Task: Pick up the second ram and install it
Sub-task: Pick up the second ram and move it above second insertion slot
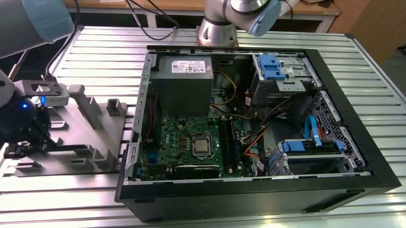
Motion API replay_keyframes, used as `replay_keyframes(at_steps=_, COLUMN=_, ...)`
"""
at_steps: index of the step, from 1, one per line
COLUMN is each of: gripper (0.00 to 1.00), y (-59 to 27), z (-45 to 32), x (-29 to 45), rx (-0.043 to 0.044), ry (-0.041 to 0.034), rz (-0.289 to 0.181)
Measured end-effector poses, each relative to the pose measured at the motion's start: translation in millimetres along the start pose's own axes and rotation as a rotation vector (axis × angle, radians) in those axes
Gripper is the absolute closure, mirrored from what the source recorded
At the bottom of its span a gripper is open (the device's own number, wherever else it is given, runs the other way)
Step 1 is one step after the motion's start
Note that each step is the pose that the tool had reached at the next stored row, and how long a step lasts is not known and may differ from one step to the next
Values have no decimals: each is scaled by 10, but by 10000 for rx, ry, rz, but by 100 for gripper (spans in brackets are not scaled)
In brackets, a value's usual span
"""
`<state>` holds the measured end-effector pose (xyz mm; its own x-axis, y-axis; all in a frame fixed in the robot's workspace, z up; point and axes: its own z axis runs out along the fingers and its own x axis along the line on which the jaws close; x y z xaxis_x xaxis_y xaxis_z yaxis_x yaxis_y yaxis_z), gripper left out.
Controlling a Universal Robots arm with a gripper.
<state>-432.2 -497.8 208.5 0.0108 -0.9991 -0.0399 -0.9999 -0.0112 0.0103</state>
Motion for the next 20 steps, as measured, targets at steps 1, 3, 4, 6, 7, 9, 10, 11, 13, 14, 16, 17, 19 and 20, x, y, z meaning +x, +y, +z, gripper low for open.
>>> replay_keyframes(at_steps=1, gripper=88, y=0, z=-23, x=-1, rx=0, ry=0, rz=0)
replay_keyframes(at_steps=3, gripper=88, y=1, z=-61, x=-2, rx=1, ry=0, rz=0)
replay_keyframes(at_steps=4, gripper=88, y=1, z=-80, x=-3, rx=0, ry=0, rz=0)
replay_keyframes(at_steps=6, gripper=88, y=1, z=-122, x=-5, rx=0, ry=0, rz=0)
replay_keyframes(at_steps=7, gripper=88, y=2, z=-139, x=-6, rx=0, ry=0, rz=0)
replay_keyframes(at_steps=9, gripper=88, y=2, z=-176, x=-7, rx=0, ry=0, rz=0)
replay_keyframes(at_steps=10, gripper=88, y=2, z=-200, x=-9, rx=1, ry=-1, rz=0)
replay_keyframes(at_steps=11, gripper=88, y=2, z=-225, x=-10, rx=1, ry=-1, rz=0)
replay_keyframes(at_steps=13, gripper=88, y=3, z=-277, x=-12, rx=0, ry=0, rz=0)
replay_keyframes(at_steps=14, gripper=88, y=3, z=-302, x=-13, rx=1, ry=-1, rz=-1)
replay_keyframes(at_steps=16, gripper=88, y=4, z=-367, x=-18, rx=3, ry=-1, rz=0)
replay_keyframes(at_steps=17, gripper=88, y=4, z=-406, x=-20, rx=3, ry=0, rz=-1)
replay_keyframes(at_steps=19, gripper=88, y=5, z=-483, x=-25, rx=5, ry=0, rz=0)
replay_keyframes(at_steps=20, gripper=88, y=6, z=-525, x=-28, rx=7, ry=0, rz=0)
